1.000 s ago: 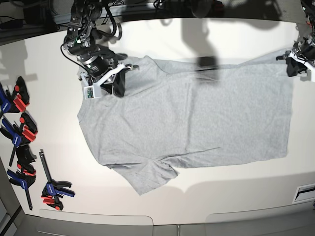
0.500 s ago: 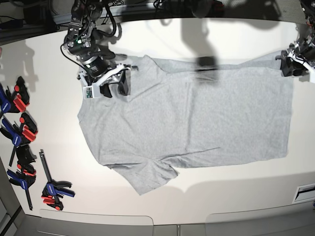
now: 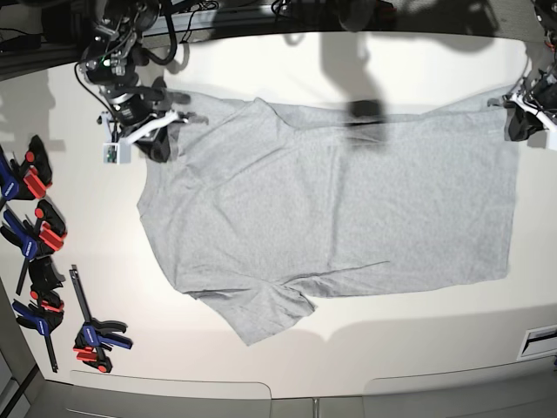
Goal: Fold the T-shirt properly
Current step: 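Regrasp the shirt's shoulder corners with both grippers, then drag the shirt further toward the robot with both grippers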
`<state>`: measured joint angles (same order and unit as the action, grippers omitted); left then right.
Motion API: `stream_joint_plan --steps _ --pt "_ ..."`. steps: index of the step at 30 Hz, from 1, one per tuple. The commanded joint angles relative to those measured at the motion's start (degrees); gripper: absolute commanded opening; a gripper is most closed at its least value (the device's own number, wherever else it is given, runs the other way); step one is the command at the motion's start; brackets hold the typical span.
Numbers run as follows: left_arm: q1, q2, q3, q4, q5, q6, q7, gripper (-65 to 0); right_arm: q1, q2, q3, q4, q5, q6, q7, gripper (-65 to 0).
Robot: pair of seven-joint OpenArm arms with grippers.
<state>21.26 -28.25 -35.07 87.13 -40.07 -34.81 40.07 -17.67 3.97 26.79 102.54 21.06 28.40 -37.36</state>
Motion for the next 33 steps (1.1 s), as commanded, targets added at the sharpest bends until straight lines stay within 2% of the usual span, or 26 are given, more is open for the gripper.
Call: stream_joint_plan --steps 1,6,8,12,14,19,27,33 --pt "-0.3 -1.2 -0.3 1.0 -0.1 -0.4 -1.6 -65.0 0.3 0.3 0.1 -0.2 0.5 -0.2 1.3 -65.0" --pt "-0.3 -1.1 1.7 1.0 0.3 -0.4 -1.6 -65.0 0.4 0.3 0.1 -7.6 0.3 -0.5 3.2 -65.0" --pt "-0.3 -1.1 5.0 0.9 3.1 0.5 -2.5 -65.0 0.4 0.3 0.1 -10.8 0.1 -0.6 4.3 -65.0" --pt "-0.3 -1.1 12.7 0.0 12.5 9.6 -7.2 -65.0 0.4 0.3 0.1 -14.2 0.1 -0.5 5.2 -65.0" --pt "-0.5 -1.1 14.8 -0.1 15.6 12.4 -6.6 -65.0 0.4 0.3 0.1 -14.5 0.0 -0.5 5.0 -65.0" --pt "0.2 -1.1 15.3 -0.1 16.4 12.8 -0.9 -65.0 0.1 1.7 0.1 -14.4 -1.3 -0.4 1.8 -65.0" --pt "6.9 -1.2 15.2 -0.1 14.0 12.8 -0.8 -65.0 -7.2 7.1 0.1 -14.4 2.1 3.3 1.6 -65.0" --pt "10.8 -1.2 15.2 0.0 13.5 12.8 -0.6 -65.0 -12.2 10.3 0.2 -14.4 2.6 3.8 2.0 -65.0"
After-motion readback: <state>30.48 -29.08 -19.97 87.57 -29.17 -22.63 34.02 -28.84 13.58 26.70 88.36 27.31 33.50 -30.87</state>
